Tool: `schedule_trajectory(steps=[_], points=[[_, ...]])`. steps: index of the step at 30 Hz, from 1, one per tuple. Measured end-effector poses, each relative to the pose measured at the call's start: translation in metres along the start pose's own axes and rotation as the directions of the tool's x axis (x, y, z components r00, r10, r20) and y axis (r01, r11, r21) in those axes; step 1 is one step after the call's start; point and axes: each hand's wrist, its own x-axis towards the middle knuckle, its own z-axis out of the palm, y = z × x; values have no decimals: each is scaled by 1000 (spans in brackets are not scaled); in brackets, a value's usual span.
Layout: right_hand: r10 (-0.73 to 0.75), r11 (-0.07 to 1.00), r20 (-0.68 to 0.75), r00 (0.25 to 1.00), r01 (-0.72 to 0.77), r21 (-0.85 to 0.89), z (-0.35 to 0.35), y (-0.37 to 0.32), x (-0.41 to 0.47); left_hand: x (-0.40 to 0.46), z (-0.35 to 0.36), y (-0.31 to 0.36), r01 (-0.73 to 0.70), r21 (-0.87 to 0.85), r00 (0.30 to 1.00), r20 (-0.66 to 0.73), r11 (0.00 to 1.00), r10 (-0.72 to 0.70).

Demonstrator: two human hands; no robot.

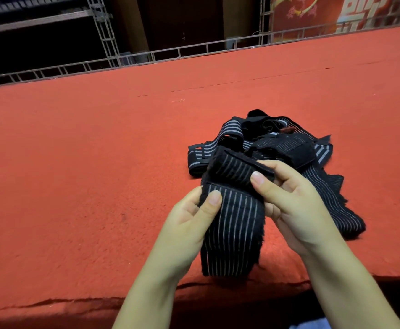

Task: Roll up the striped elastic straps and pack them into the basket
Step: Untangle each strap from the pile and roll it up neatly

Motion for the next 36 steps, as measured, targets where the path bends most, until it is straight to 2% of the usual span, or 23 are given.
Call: schedule_trajectory(steps=[5, 8, 12, 16, 22, 26, 30, 36], points=[[-38, 998, -28, 999, 37, -54, -1, 5, 0, 3, 4, 2, -34, 1, 995, -92, 999, 34], [-102, 977, -32, 994, 94, -190, -2, 10, 1, 2, 5, 3, -21, 5, 994, -103, 1000, 22], [-219, 868, 8, 976, 198, -456, -7, 17, 0, 3, 5, 2, 15, 3, 989, -149, 1000, -14], [-286, 765, 103, 953, 292, -574, -4, 17, -1, 5, 5, 2, 38, -2, 981, -192, 999, -38], [-279, 720, 158, 947, 315, -619, -3, 19, -1, 6, 3, 2, 69, 136, 965, -260, 988, -32], [-184, 759, 194, 964, 265, -595, -3, 18, -2, 5, 5, 4, 100, 82, 948, -309, 992, -70], [-68, 816, 221, 973, 182, -549, -4, 14, -1, 5, 4, 6, 60, 7, 949, -310, 998, -55], [62, 925, 106, 992, -17, -381, 2, 15, -3, 3, -1, 6, -11, -3, 969, -248, 1000, 10]])
